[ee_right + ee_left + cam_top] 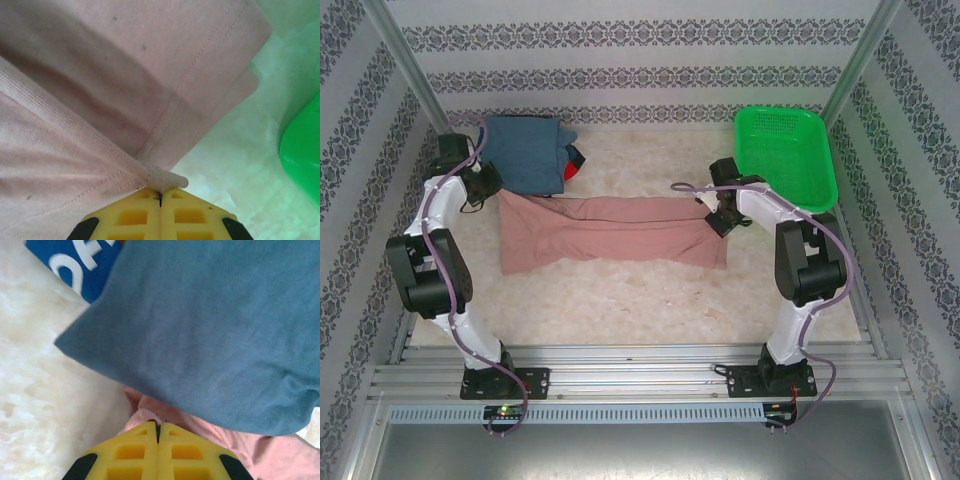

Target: Fold and stack the t-shirts

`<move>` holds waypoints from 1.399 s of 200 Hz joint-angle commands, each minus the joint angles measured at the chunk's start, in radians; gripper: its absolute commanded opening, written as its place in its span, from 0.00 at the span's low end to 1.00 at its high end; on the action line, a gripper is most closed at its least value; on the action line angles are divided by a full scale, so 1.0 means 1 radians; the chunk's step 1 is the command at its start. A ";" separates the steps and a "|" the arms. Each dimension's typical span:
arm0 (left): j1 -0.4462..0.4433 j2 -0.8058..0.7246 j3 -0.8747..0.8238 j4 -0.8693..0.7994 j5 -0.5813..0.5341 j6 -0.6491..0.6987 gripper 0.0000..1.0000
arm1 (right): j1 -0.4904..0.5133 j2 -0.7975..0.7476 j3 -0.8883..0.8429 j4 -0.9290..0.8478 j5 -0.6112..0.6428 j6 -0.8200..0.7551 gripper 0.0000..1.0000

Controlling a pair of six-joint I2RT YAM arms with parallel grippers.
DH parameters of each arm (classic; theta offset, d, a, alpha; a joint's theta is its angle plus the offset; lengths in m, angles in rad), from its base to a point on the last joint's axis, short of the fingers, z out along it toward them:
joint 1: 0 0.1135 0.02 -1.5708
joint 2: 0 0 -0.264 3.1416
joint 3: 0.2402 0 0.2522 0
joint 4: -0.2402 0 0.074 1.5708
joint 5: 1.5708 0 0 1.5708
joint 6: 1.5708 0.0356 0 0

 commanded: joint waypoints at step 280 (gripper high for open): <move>0.028 -0.359 -0.693 0.159 0.122 -0.217 0.88 | -0.050 -0.358 -0.488 0.138 -0.435 1.047 0.40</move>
